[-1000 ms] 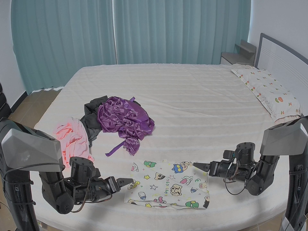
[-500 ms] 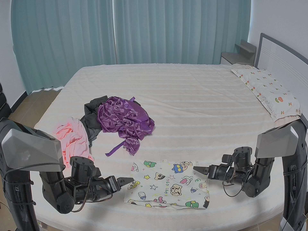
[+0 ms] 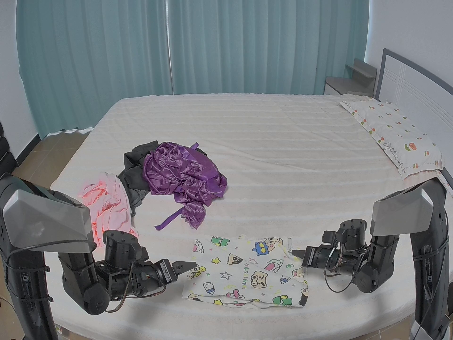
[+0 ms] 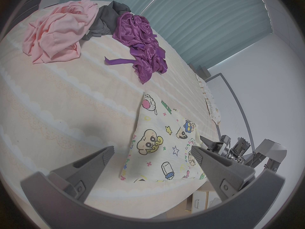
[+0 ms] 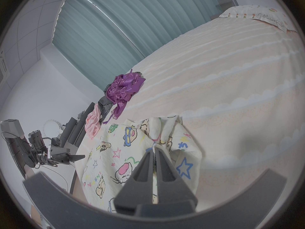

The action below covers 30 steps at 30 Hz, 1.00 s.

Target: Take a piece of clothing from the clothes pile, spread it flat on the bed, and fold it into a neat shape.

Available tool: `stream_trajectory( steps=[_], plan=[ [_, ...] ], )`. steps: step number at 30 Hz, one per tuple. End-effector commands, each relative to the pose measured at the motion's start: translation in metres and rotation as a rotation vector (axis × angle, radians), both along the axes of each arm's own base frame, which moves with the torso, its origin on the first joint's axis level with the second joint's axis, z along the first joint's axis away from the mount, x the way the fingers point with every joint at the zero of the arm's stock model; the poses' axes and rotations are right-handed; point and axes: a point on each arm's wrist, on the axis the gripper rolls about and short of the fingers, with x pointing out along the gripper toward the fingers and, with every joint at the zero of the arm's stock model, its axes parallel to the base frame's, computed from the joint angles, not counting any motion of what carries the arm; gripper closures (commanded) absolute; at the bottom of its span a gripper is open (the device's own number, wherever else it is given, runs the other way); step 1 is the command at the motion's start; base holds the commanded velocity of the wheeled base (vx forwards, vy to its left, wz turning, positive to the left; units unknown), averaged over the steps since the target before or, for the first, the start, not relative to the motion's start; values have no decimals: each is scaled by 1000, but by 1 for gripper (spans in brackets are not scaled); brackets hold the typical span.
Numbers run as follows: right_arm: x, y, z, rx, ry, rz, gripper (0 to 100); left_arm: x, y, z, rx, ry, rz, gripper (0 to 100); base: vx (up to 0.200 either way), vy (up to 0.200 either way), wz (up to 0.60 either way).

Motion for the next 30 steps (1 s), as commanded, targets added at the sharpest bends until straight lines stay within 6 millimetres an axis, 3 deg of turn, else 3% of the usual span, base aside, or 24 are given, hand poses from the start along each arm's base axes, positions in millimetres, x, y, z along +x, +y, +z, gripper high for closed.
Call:
stream_trajectory(
  steps=[1,12,30],
  plan=[
    [6,-4,2,11,-13,-21,100,0,0,0,0,1,0,0,0,0,0],
    [22,-17,10,67,-62,-99,100,0,-1,-2,16,-3,14,0,0,0,0],
    [28,-23,5,44,-65,-158,100,1,-2,-4,18,-18,21,0,0,0,0]
  ],
)
